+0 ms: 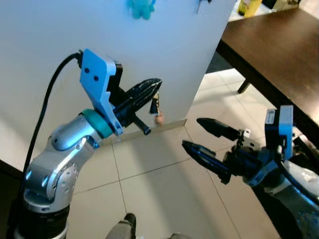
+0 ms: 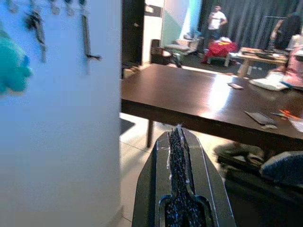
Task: Hang keys on a hook
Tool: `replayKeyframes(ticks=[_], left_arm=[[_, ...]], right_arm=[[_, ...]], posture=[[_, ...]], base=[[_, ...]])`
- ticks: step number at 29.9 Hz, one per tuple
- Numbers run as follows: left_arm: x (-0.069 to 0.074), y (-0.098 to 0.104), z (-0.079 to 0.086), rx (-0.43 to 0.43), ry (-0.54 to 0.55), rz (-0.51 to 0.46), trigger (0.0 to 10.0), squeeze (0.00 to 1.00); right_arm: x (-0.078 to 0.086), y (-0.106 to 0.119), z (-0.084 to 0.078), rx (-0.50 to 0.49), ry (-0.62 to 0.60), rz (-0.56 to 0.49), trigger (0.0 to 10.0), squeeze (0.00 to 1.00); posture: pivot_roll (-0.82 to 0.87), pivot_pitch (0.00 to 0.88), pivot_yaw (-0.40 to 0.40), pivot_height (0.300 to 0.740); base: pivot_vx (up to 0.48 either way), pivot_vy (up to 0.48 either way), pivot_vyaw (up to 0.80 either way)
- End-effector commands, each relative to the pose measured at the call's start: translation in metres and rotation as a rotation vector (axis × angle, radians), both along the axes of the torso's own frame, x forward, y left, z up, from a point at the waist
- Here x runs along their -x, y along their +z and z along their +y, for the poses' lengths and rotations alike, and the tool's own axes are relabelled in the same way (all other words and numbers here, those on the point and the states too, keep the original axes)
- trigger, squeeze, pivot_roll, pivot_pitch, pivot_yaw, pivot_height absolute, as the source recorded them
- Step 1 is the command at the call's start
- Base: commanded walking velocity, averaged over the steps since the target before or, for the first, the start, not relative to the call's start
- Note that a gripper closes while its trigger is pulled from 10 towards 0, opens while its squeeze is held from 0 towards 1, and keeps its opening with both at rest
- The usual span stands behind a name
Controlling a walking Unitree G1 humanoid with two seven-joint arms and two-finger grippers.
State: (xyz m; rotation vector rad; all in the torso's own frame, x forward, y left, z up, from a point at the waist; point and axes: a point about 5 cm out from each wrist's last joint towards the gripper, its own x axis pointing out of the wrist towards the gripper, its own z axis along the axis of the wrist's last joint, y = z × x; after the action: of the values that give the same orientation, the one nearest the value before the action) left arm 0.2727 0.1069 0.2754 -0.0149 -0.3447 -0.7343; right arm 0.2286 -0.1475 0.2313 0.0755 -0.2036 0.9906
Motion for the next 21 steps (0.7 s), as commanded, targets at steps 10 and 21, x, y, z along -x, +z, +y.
replayKeyframes(ticks=[10, 21], left_arm=[[-0.001, 0.013, -0.010, 0.025, -0.021, -0.054, 10.0, 0.00], [-0.005, 0.031, -0.016, 0.064, -0.014, -0.122, 10.0, 0.00]], right_arm=[[-0.001, -0.007, 0.004, -0.012, 0.034, 0.033, 10.0, 0.00], [0.001, -0.017, 0.009, 0.000, 0.059, 0.071, 10.0, 0.00]], posture=[[-0.02, 0.056, 0.011, 0.740], [-0.02, 0.039, 0.007, 0.740]], base=[[0.472, 0.000, 0.00], [0.469, 0.000, 0.00]])
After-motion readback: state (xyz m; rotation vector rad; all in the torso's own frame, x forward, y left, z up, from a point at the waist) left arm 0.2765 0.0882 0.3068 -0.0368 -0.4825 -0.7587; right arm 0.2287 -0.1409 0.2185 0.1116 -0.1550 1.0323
